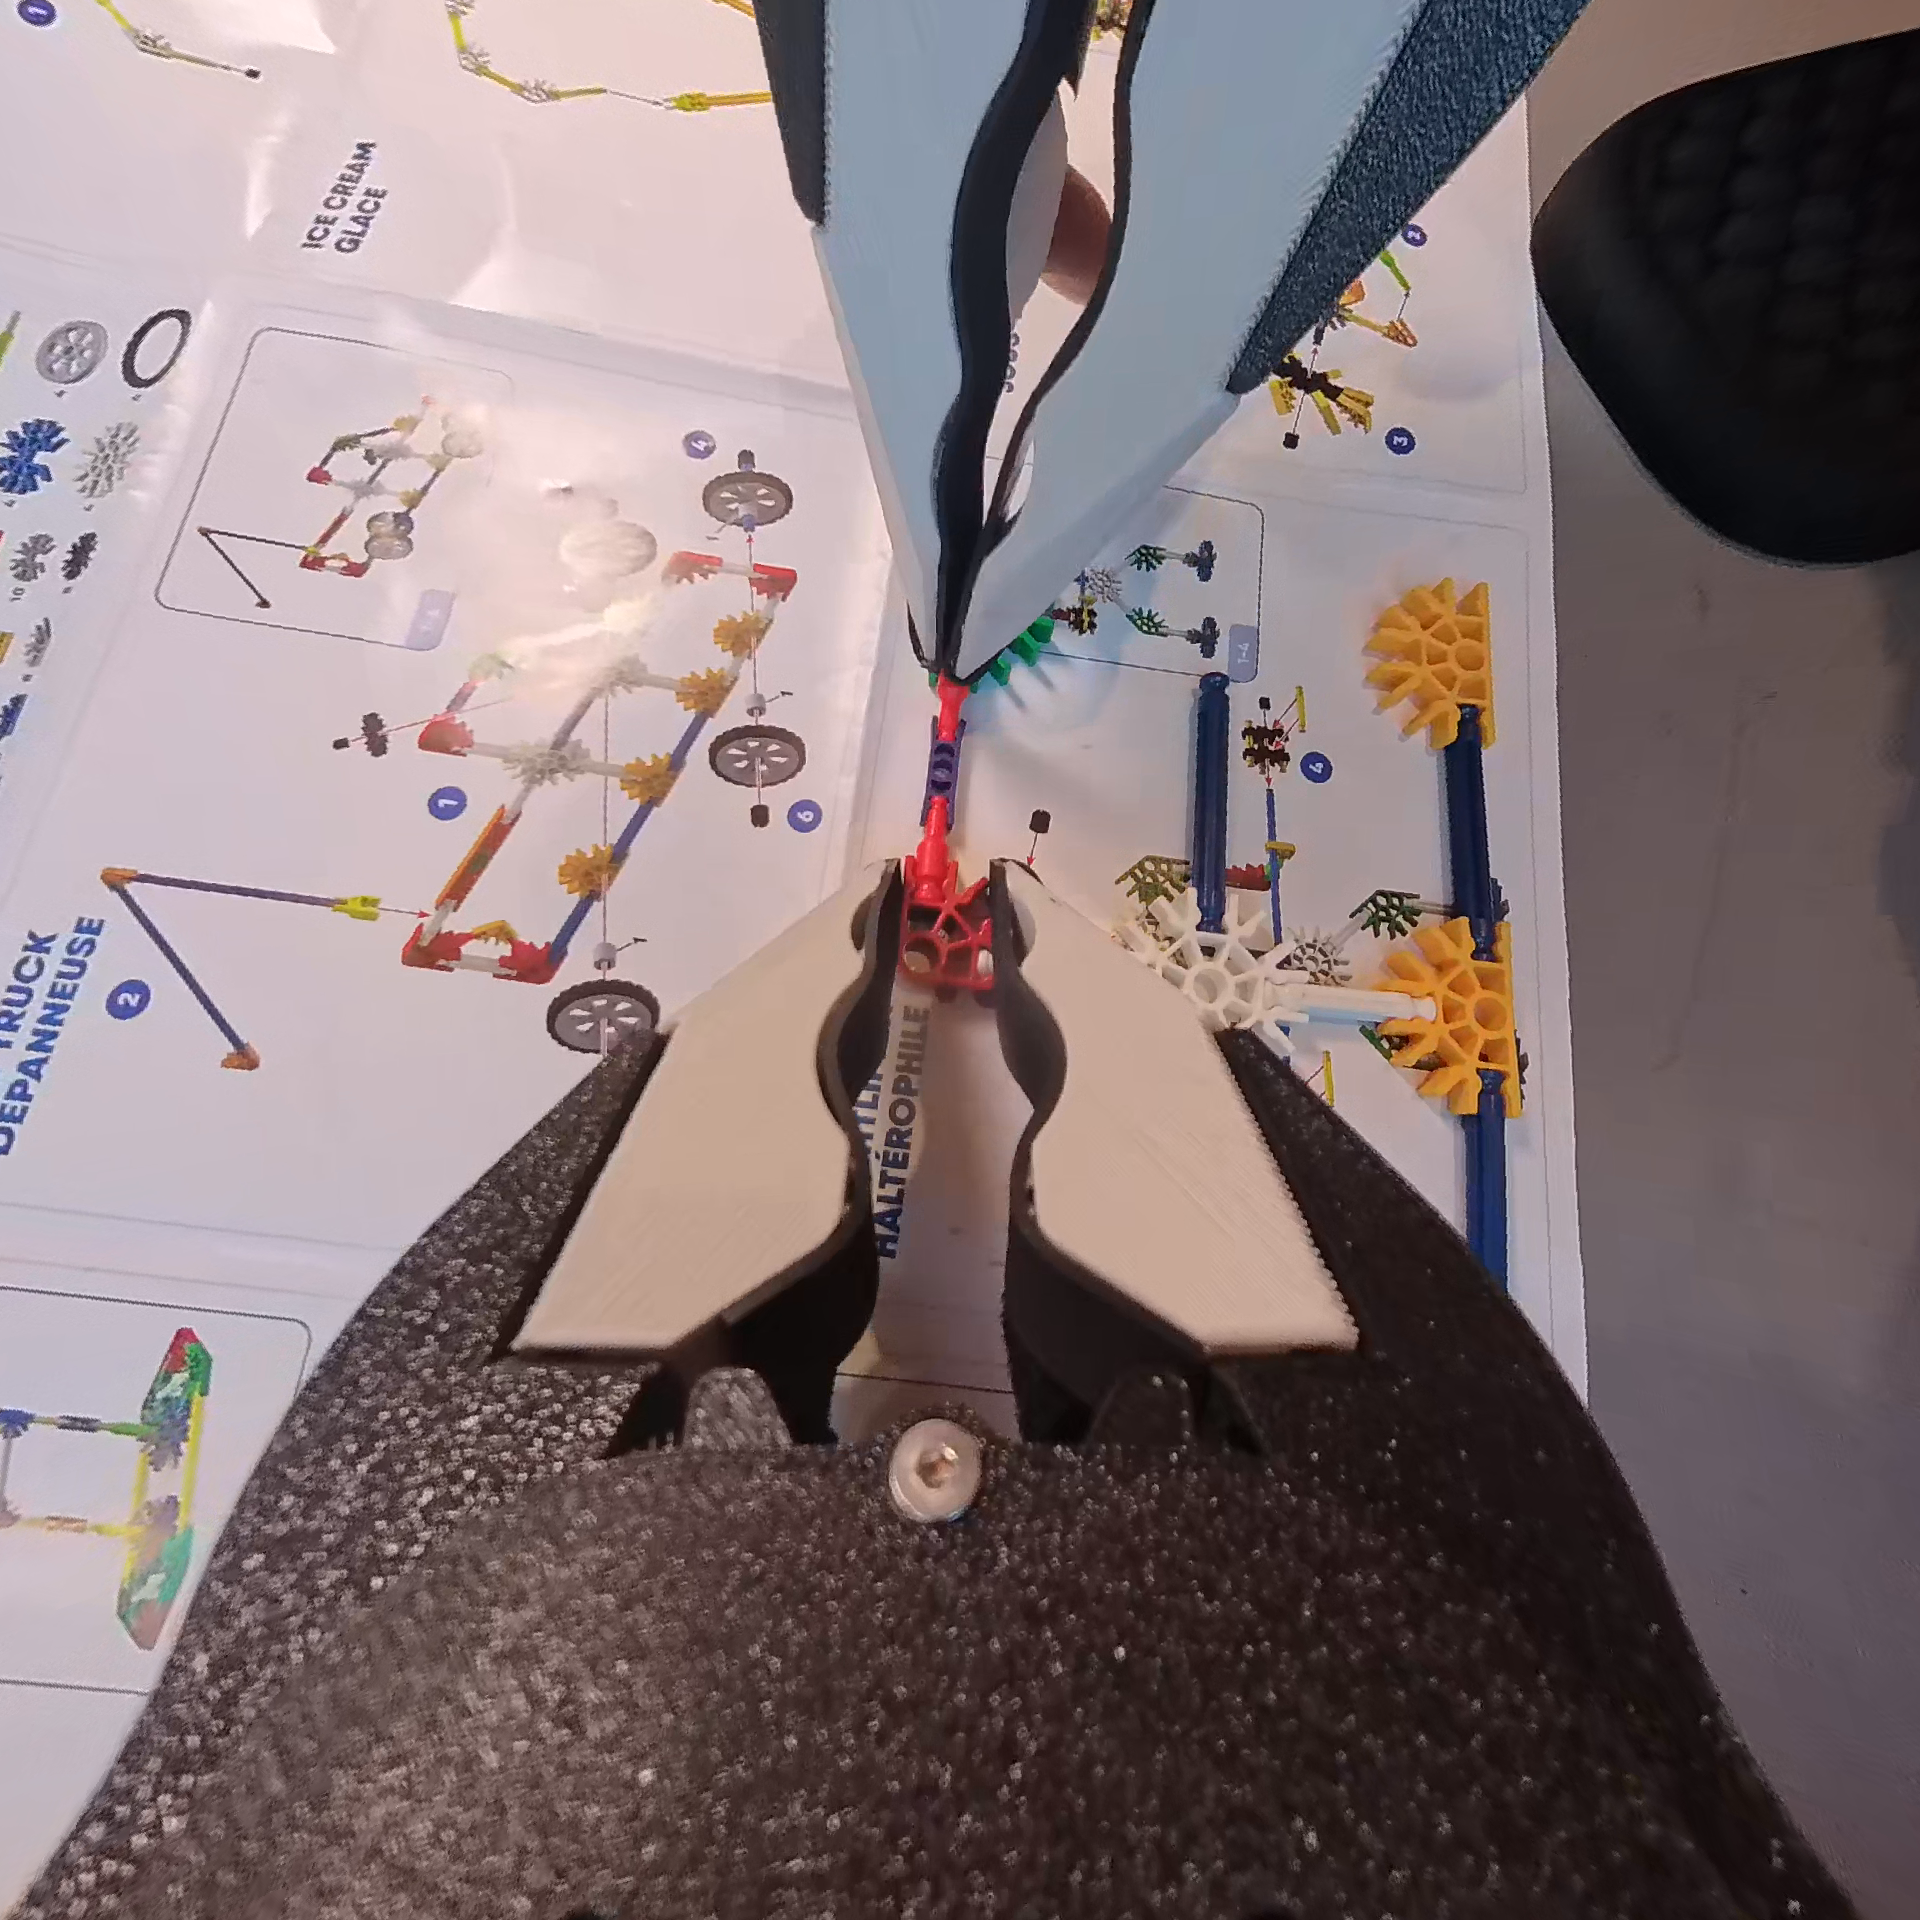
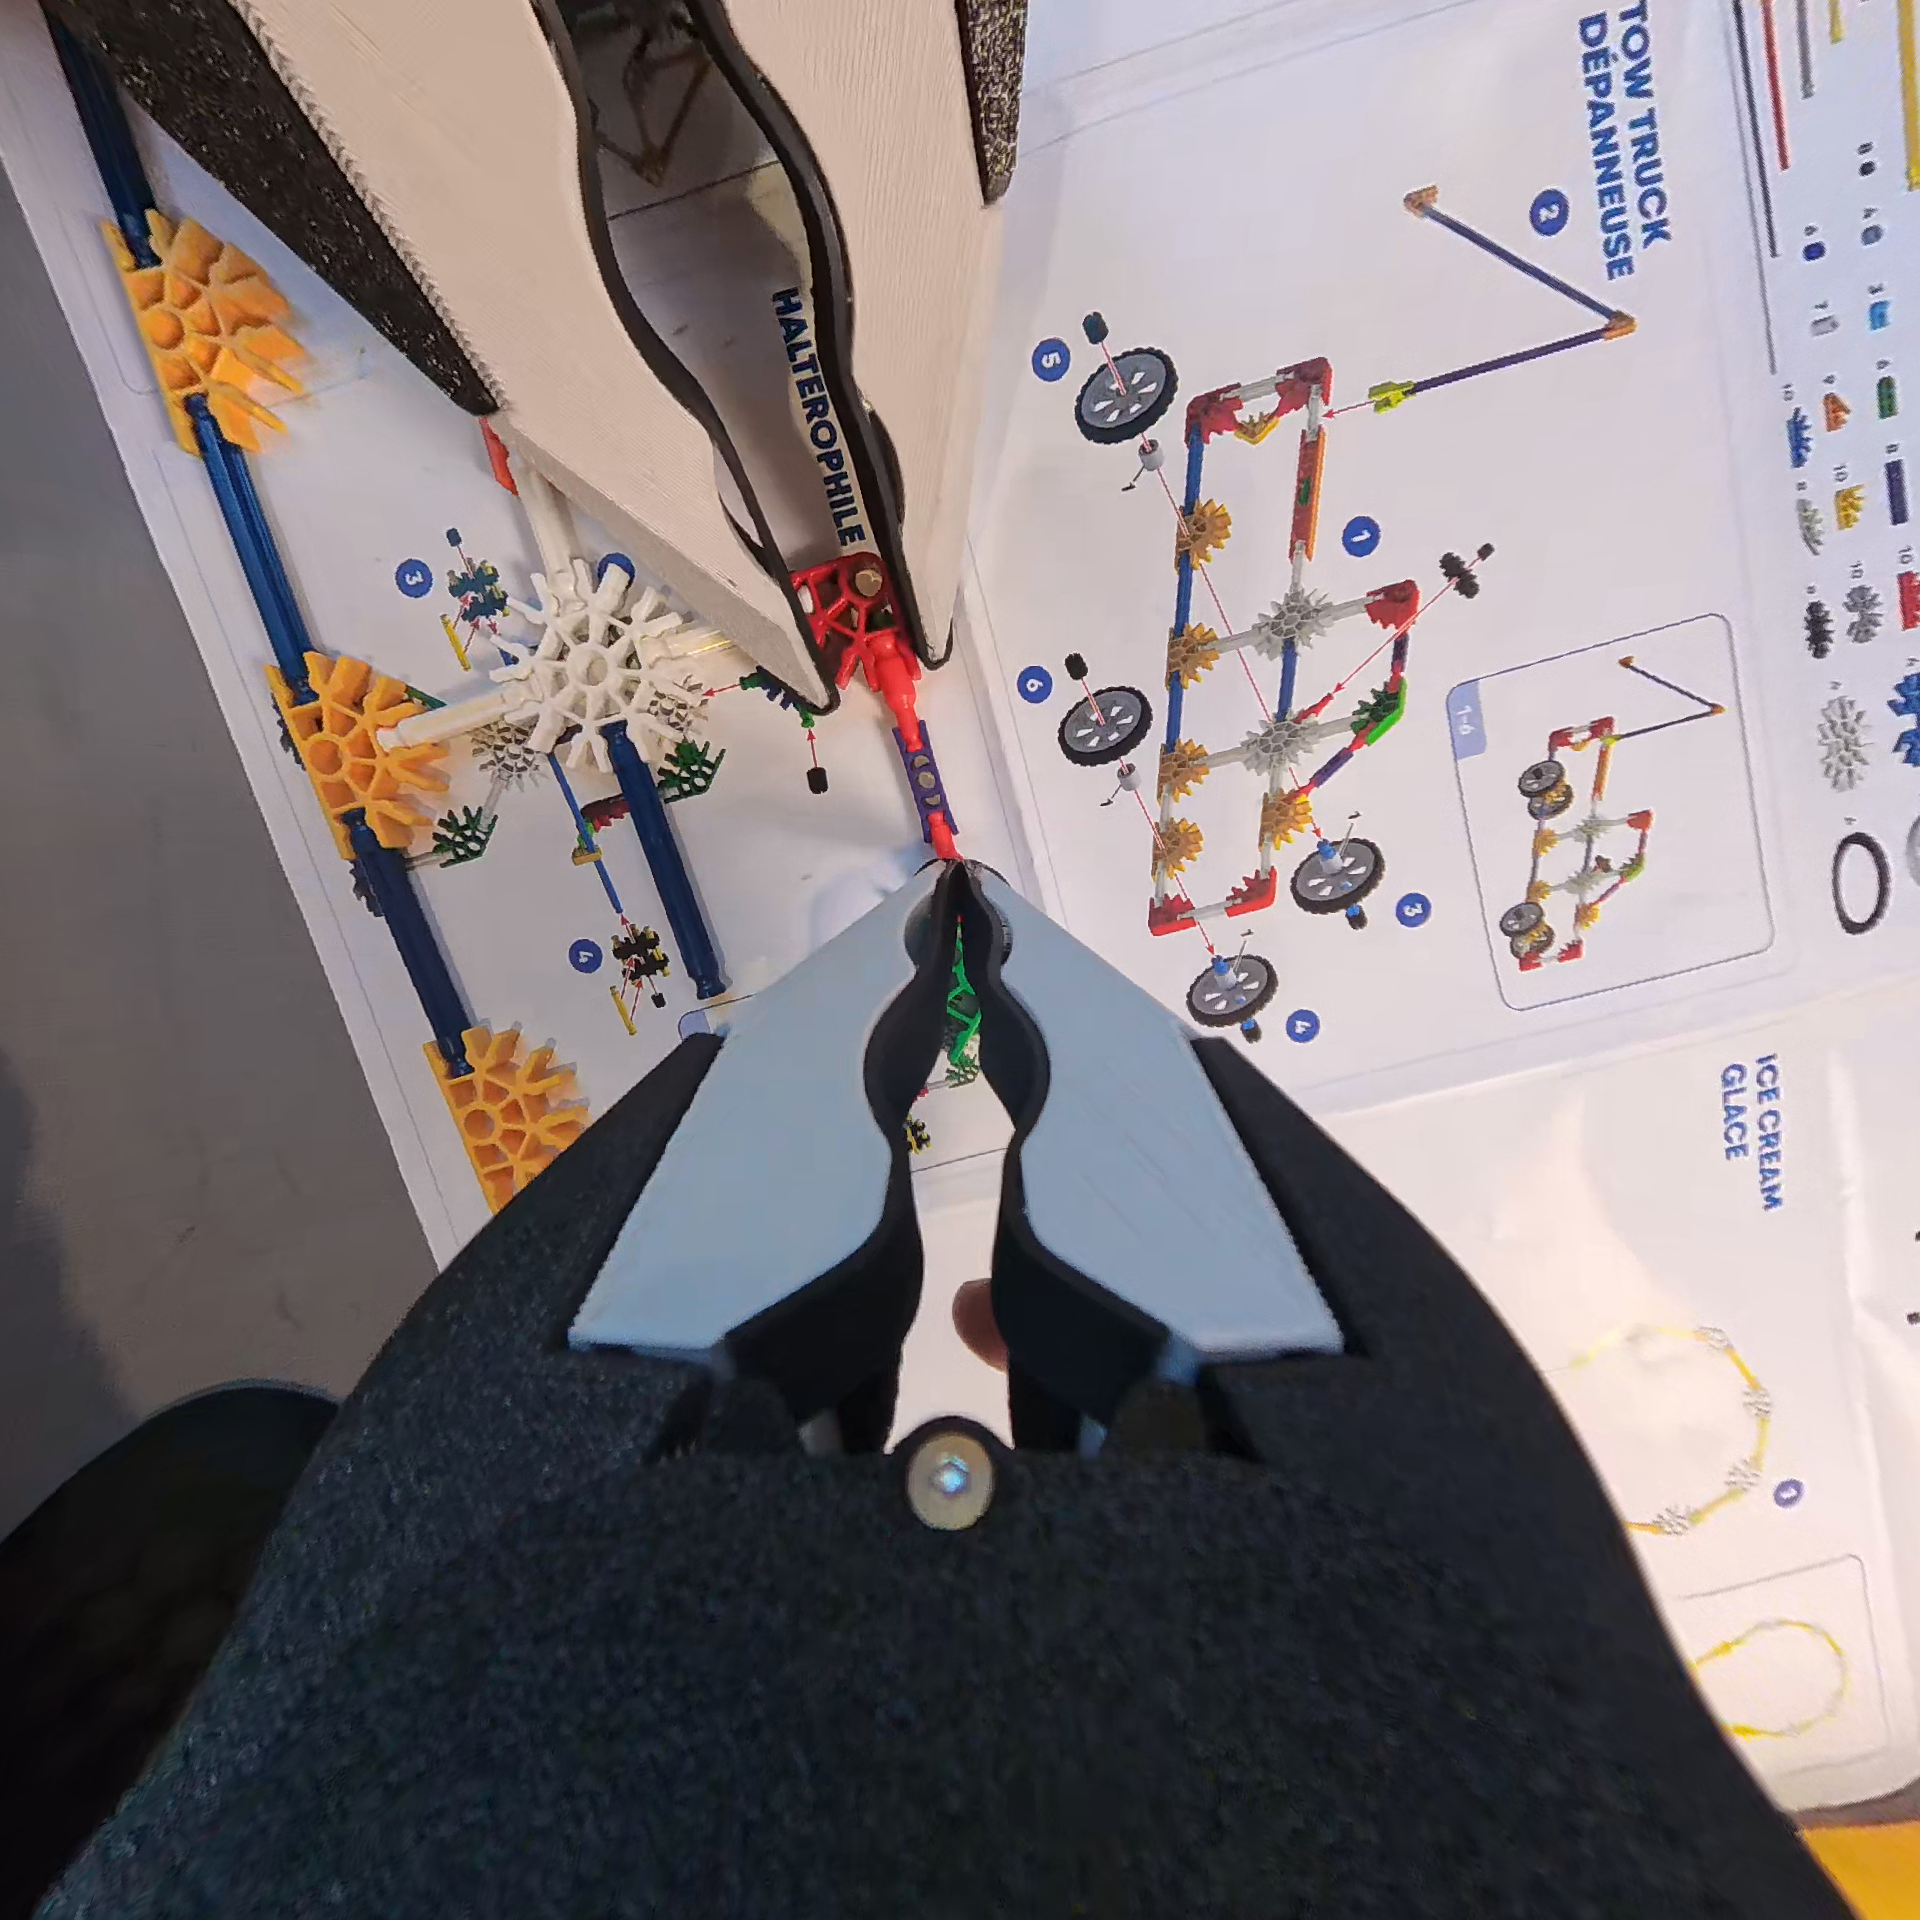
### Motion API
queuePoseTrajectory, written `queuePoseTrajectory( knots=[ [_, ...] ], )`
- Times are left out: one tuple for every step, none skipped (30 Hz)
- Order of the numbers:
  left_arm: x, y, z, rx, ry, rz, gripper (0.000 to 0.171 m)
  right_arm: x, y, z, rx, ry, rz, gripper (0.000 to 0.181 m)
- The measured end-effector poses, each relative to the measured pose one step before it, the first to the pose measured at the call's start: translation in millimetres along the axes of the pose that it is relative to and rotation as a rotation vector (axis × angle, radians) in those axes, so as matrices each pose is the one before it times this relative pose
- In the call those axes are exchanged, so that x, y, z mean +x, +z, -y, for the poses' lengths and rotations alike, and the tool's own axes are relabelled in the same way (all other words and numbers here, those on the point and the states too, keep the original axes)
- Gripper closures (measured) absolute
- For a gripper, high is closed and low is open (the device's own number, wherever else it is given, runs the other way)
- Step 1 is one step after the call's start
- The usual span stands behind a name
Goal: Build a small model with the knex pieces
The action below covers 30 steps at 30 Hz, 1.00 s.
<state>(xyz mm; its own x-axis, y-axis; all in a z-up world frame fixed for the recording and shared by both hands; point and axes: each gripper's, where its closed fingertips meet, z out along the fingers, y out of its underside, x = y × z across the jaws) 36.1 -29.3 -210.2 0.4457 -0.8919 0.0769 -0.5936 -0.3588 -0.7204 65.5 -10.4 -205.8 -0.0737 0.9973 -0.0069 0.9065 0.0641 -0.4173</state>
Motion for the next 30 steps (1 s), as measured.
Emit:
queuePoseTrajectory(
  knots=[
    [0.03, -0.03, -0.10, 0.00090, -0.0014, 0.0005, 0.158, 0.07, -0.05, -0.01, -0.0047, 0.0039, 0.0065, 0.181],
    [0.03, 0.08, -0.02, 0.00091, -0.0001, 0.0010, 0.158, 0.08, -0.03, 0.09, -0.0024, 0.0089, 0.0116, 0.181],
    [-0.01, -0.02, -0.05, 0.00149, -0.0002, 0.0007, 0.158, 0.00, -0.28, 0.02, -0.0019, 0.0021, 0.0097, 0.181],
    [0.02, -0.02, 0.02, 0.00241, -0.0008, 0.0005, 0.158, 0.09, -0.30, -0.02, -0.0051, -0.0038, 0.0058, 0.181],
    [-0.05, -0.05, -0.07, 0.00187, 0.0007, 0.0018, 0.158, 0.17, -0.30, 0.12, -0.0040, -0.0132, 0.0035, 0.181],
    [-0.03, 0.08, 0.00, 0.00008, 0.0040, 0.0039, 0.157, 0.35, -0.32, -0.11, -0.0038, -0.0070, 0.0034, 0.181],
    [-0.01, -0.03, -0.02, -0.00084, 0.0037, 0.0034, 0.157, 0.66, -0.34, -0.14, -0.0056, -0.0084, -0.0008, 0.181],
    [0.02, 0.02, -0.01, -0.00026, 0.0007, 0.0004, 0.157, 0.16, -0.36, -0.48, -0.0068, -0.0114, -0.0008, 0.181],
    [0.03, -0.07, 0.06, 0.00112, -0.0028, -0.0026, 0.157, 0.25, -0.46, -0.83, -0.0111, -0.0095, -0.0021, 0.181],
    [0.02, 0.01, 0.05, 0.00146, -0.0037, -0.0037, 0.157, 1.02, -0.39, -1.04, -0.0137, -0.0115, -0.0077, 0.181],
    [0.04, -0.06, 0.03, 0.00043, -0.0023, -0.0026, 0.157, 0.65, -0.42, -1.52, -0.0158, -0.0160, -0.0057, 0.181],
    [0.02, -0.01, -0.04, -0.00054, -0.0003, -0.0007, 0.157, 0.28, -0.56, -0.44, -0.0097, -0.0090, -0.0016, 0.181],
    [0.06, 0.03, 0.01, -0.00007, 0.0005, 0.0003, 0.157, -0.02, 0.17, -0.15, -0.0096, -0.0083, 0.0002, 0.181],
    [-0.05, -0.04, -0.01, 0.00038, -0.0001, 0.0001, 0.157, -0.24, 0.57, 0.11, -0.0094, -0.0133, -0.0018, 0.181],
    [-0.02, -0.01, 0.05, 0.00049, -0.0008, -0.0004, 0.157, -0.43, 0.93, 0.33, -0.0095, -0.0134, -0.0007, 0.181],
    [0.03, -0.01, 0.04, 0.00048, -0.0010, -0.0007, 0.157, -0.13, 0.21, -0.01, -0.0114, -0.0142, -0.0026, 0.181],
    [0.02, 0.01, 0.08, 0.00073, -0.0009, -0.0006, 0.157, -0.18, 0.33, -0.23, -0.0112, -0.0140, -0.0018, 0.181],
    [-0.05, 0.02, -0.04, 0.00081, -0.0009, -0.0006, 0.157, -0.55, 0.18, -0.27, -0.0107, -0.0153, -0.0023, 0.181],
    [0.10, -0.03, 0.02, 0.00056, -0.0009, -0.0006, 0.157, -0.81, 0.29, -0.06, -0.0108, -0.0165, -0.0031, 0.181],
    [-0.08, 0.02, -0.05, 0.00045, -0.0011, -0.0008, 0.157, -0.30, 0.31, -0.12, -0.0105, -0.0191, -0.0099, 0.181],
    [-0.06, -0.01, 0.07, 0.00058, -0.0018, -0.0012, 0.157, -0.15, 0.29, -0.12, -0.0090, -0.0187, -0.0117, 0.181],
    [-0.09, -0.04, -0.06, 0.00069, -0.0031, -0.0017, 0.157, -0.17, 0.31, -0.02, -0.0064, -0.0114, -0.0092, 0.181],
    [-0.19, -0.04, 0.11, 0.00058, -0.0041, -0.0023, 0.157, -0.14, 0.29, 0.07, -0.0031, -0.0088, -0.0048, 0.181],
    [-0.03, -0.09, 0.09, 0.00082, -0.0041, -0.0038, 0.157, -0.16, 0.51, -0.13, -0.0005, -0.0060, -0.0005, 0.181],
    [0.28, -0.11, 0.09, 0.00107, -0.0038, -0.0055, 0.157, -0.64, 2.23, 1.07, 0.0070, -0.0001, 0.0016, 0.181],
    [0.12, -0.08, -0.07, 0.00019, -0.0040, -0.0050, 0.157, -0.16, -0.41, -1.57, -0.0092, -0.0033, 0.0029, 0.181],
    [0.33, -0.23, 0.01, 0.00103, -0.0046, -0.0068, 0.157, 0.08, 0.04, 0.77, 0.0038, -0.0078, -0.0028, 0.181],
    [0.00, -0.10, 0.05, 0.00119, -0.0056, -0.0052, 0.157, -0.08, -0.25, -0.33, 0.0005, -0.0030, -0.0041, 0.181],
    [0.11, -0.29, 0.06, 0.00066, -0.0044, -0.0042, 0.157, 0.03, -0.24, 0.01, 0.0046, 0.0021, -0.0005, 0.181],
    [0.25, -0.33, -0.08, -0.00024, -0.0030, -0.0044, 0.157, 0.02, -0.15, 0.14, 0.0063, 0.0080, 0.0040, 0.181]
  ],
)
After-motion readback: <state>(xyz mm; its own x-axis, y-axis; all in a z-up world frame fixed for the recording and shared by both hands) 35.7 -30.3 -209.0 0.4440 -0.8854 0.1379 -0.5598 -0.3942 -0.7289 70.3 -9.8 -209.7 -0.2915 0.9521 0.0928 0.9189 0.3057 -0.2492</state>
